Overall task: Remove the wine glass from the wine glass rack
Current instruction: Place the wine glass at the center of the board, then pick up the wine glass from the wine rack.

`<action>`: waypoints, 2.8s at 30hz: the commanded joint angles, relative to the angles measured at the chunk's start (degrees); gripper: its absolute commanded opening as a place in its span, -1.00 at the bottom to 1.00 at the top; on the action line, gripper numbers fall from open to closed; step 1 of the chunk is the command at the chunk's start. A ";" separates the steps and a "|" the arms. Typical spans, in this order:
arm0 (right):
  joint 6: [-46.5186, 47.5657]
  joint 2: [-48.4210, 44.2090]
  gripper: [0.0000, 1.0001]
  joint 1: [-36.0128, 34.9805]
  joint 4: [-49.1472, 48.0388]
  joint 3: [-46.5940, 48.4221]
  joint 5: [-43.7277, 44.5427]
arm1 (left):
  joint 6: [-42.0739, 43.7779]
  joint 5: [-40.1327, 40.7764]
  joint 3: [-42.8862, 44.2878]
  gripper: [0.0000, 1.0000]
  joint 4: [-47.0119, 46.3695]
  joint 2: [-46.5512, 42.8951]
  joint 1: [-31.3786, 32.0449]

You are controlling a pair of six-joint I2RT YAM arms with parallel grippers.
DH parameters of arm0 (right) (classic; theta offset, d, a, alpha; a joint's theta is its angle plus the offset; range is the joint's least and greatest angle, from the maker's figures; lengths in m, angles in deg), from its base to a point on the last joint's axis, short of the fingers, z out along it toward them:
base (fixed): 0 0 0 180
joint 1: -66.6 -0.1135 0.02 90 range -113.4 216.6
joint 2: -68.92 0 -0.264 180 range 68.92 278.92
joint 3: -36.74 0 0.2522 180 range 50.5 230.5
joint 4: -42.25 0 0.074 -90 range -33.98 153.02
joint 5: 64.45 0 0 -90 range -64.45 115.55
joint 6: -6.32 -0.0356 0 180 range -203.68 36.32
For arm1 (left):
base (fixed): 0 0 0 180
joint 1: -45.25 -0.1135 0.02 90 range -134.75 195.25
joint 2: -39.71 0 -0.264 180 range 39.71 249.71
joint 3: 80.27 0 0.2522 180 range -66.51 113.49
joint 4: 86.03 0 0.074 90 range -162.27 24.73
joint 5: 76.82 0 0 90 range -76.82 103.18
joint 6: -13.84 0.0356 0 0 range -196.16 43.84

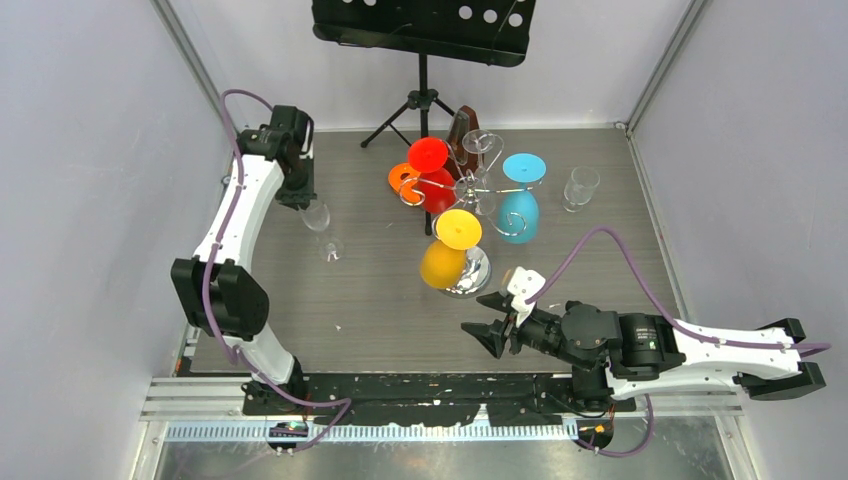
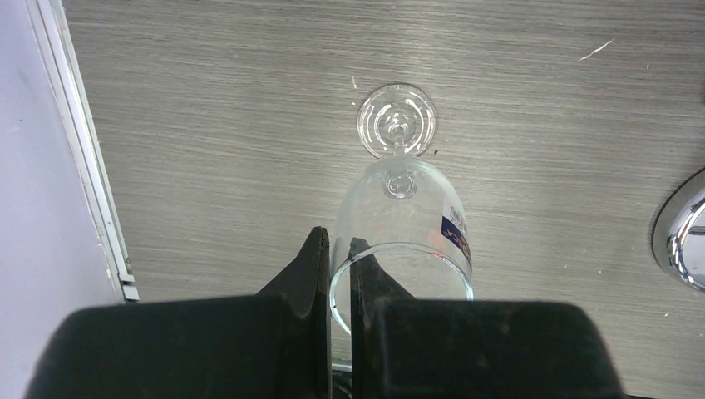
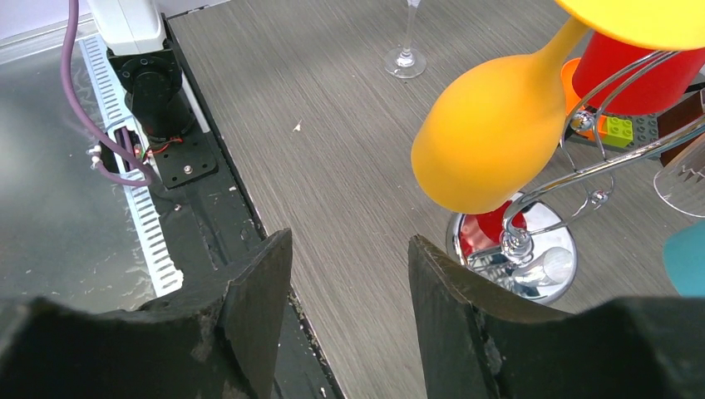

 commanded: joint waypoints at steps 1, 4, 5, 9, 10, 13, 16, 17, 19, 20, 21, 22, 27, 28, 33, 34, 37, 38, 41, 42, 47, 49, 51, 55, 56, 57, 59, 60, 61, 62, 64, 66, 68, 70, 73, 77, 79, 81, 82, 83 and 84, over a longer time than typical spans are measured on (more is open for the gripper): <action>-0.44 -0.48 0.20 0.10 -3.37 0.01 0.27 | 0.48 0.75 2.25 -1.00 -2.19 -0.11 0.14; -0.94 -0.84 0.22 0.07 -3.37 -0.22 0.61 | 0.48 0.37 1.91 -1.00 -2.44 -0.44 0.14; -1.04 -0.82 0.22 0.08 -3.33 -0.18 0.74 | 0.48 0.22 1.92 -0.92 -2.43 -0.63 0.14; -1.52 -0.88 0.25 0.05 -2.84 0.19 0.91 | 0.49 0.24 1.64 -0.35 -2.34 -1.72 0.14; -1.67 -0.81 0.28 0.08 -2.69 0.60 1.04 | 0.48 0.42 1.62 -0.20 -2.37 -2.13 0.14; -1.93 -0.67 0.36 0.08 -1.29 1.57 2.80 | 0.34 1.03 1.63 -0.05 -2.39 -3.73 0.16; -2.31 -0.01 0.43 0.10 0.52 3.23 4.39 | -0.04 1.27 1.48 0.12 -2.51 -6.16 0.18; -2.24 0.21 0.45 0.10 0.89 3.65 4.58 | -0.12 1.35 1.33 0.15 -2.63 -7.09 0.29; -2.25 0.87 0.48 0.13 1.83 4.96 5.35 | -0.26 1.90 1.04 0.20 -2.83 -9.07 0.76; -2.44 1.26 0.48 0.11 2.78 6.01 6.26 | -0.31 1.98 0.89 0.22 -2.81 -10.29 1.06; -2.95 1.45 0.49 0.10 3.33 6.62 6.92 | -0.31 1.93 0.76 0.29 -2.97 -11.45 1.35; -3.14 1.82 0.50 0.10 5.02 8.18 8.03 | -0.27 1.86 0.37 0.31 -3.07 -12.64 1.63; -3.68 3.13 0.54 0.10 11.68 16.25 9.71 | -0.33 -0.59 -2.77 0.42 -4.41 -20.29 2.92; -4.08 3.22 0.54 0.03 13.53 17.41 10.05 | -0.44 -0.98 -3.54 0.44 -4.69 -21.77 3.21; -6.30 4.19 0.56 0.09 20.98 25.35 15.00 | -0.83 -4.59 -7.99 0.60 -6.62 -28.98 6.14; -6.67 4.24 0.57 0.09 21.75 26.18 15.60 | -0.96 -5.15 -8.75 0.60 -6.74 -30.29 7.05; -7.43 4.86 0.59 0.07 24.42 29.69 18.17 | -1.99 -6.87 -11.50 0.61 -8.12 -34.30 10.58; -8.33 5.06 0.60 0.13 24.83 30.42 18.54 | -2.65 -7.71 -12.52 0.62 -8.86 -35.71 11.55; -10.51 6.50 0.61 0.04 27.41 34.04 19.38 | -4.15 -13.33 -15.41 0.68 -11.00 -39.56 13.26; -11.85 6.97 0.61 0.13 28.04 34.74 19.63 | -4.52 -15.23 -16.23 0.70 -11.70 -40.50 13.66; -16.71 9.94 0.59 0.57 31.52 39.98 21.27 | -4.96 -25.36 -22.88 0.75 -16.45 -45.75 14.20; -17.91 10.71 0.57 1.69 31.87 41.26 21.38 | -4.91 -29.81 -25.59 0.76 -18.36 -47.72 14.21; -18.07 11.74 0.56 3.47 31.90 42.47 20.21 | -4.88 -31.80 -27.89 0.76 -19.69 -49.64 14.20; -16.11 15.49 0.54 12.56 31.72 44.97 12.81 | -4.16 -32.48 -31.71 0.78 -20.04 -52.56 14.25; -15.65 16.69 0.54 14.63 31.39 45.54 9.29 | -3.99 -32.85 -32.56 0.78 -20.04 -53.17 14.21; -14.72 17.16 0.53 18.72 30.69 45.86 7.55 | -3.93 -33.05 -33.42 0.78 -20.15 -53.76 14.26; -13.41 18.35 0.53 24.04 29.45 46.47 3.63 | -3.71 -34.03 -35.47 0.78 -20.54 -55.26 14.20; -13.03 19.16 0.53 25.65 28.91 47.08 1.59 | -3.50 -34.40 -36.51 0.78 -20.89 -55.96 14.20; -12.44 19.54 0.53 28.85 28.66 47.37 0.67 | -3.36 -34.66 -37.51 0.78 -21.05 -56.62 14.20; -12.23 20.34 0.52 30.21 28.16 47.94 -1.29 | -3.19 -34.85 -38.74 0.79 -21.13 -57.41 14.20; -11.93 21.66 0.52 35.29 27.88 48.99 -3.47 | -3.04 -34.94 -40.63 0.79 -21.67 -58.62 14.20; -11.91 22.61 0.51 38.87 27.51 49.74 -5.33 | -3.17 -35.31 -42.24 0.79 -22.31 -59.84 14.20; -11.72 23.25 0.51 42.54 26.99 50.07 -7.49 | -3.96 -35.96 -44.14 0.79 -23.78 -61.18 14.20; -11.42 23.90 0.51 45.83 26.69 50.38 -9.39 | -5.30 -36.90 -47.00 0.80 -26.83 -62.77 14.20; -11.59 24.85 0.49 50.29 26.39 50.43 -12.10 | -5.67 -38.18 -50.27 0.81 -28.72 -63.96 14.20; -12.71 25.51 0.46 57.23 24.55 49.28 -16.34 | -5.44 -39.67 -52.85 0.82 -29.98 -64.72 14.20; -13.72 25.82 0.46 60.64 23.08 48.42 -18.83 | -5.84 -41.00 -54.32 0.82 -31.17 -65.19 14.20; -15.08 26.33 0.46 64.18 21.76 47.52 -21.77 | -6.85 -41.79 -55.45 0.82 -31.96 -65.43 14.20; -16.09 26.74 0.45 66.65 21.22 47.15 -23.75 | -7.18 -42.85 -56.05 0.82 -32.24 -65.42 14.20; -16.57 26.98 0.43 69.18 20.26 46.37 -24.83 | -7.40 -43.36 -56.45 0.82 -32.43 -65.40 14.20; -17.63 27.45 0.41 70.46 19.72 46.01 -27.37 | -7.18 -43.49 -56.58 0.82 -32.02 -65.46 14.20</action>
